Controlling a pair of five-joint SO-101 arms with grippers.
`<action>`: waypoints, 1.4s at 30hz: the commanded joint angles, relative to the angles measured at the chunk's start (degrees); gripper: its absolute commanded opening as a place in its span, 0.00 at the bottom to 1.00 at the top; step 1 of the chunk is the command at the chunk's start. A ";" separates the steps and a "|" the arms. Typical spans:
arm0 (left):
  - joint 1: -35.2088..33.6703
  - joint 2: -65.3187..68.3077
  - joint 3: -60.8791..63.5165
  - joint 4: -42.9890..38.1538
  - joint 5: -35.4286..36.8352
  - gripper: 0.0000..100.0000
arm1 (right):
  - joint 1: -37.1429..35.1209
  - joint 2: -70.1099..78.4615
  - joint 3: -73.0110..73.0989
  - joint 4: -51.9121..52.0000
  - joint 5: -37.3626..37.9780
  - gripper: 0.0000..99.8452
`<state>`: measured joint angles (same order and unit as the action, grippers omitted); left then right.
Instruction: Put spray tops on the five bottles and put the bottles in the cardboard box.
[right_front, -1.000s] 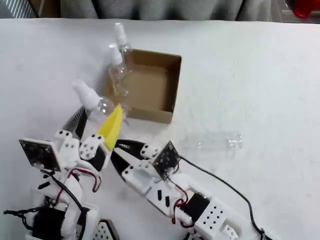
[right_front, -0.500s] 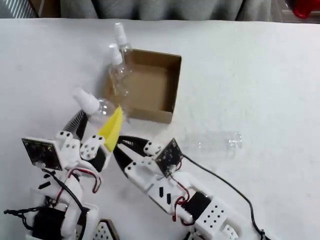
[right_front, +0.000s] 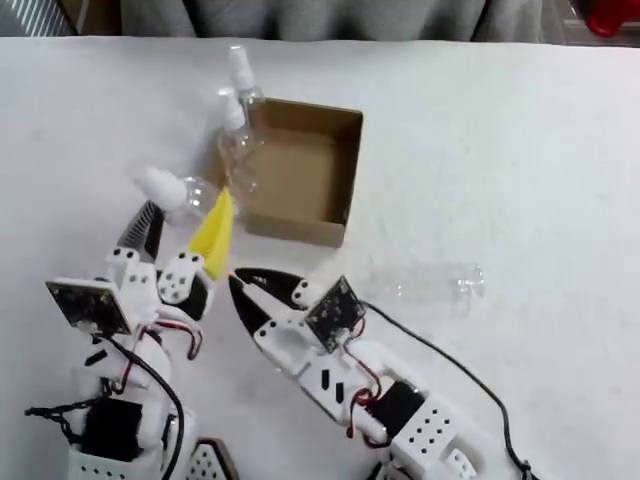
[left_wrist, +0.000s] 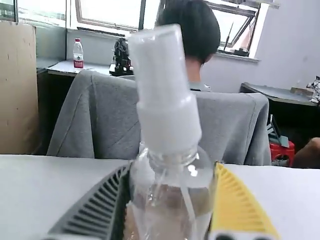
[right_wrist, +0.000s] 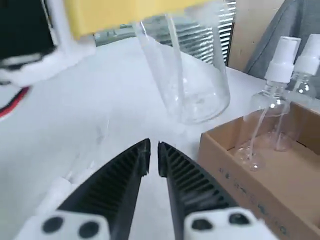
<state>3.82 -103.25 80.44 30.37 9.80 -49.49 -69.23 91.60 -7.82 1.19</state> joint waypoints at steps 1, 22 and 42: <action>-0.66 2.59 -1.23 -4.57 -0.62 0.02 | 4.26 -0.66 -2.02 0.40 0.79 0.02; -2.68 51.30 -13.01 -33.14 -0.62 0.02 | 12.97 -0.66 -2.90 0.04 0.26 0.02; -2.07 75.30 -20.13 -46.95 -5.01 0.02 | 12.62 -0.75 -2.99 0.04 0.26 0.02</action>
<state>1.45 -30.20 66.02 -14.64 5.67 -37.19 -69.41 91.52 -7.65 1.19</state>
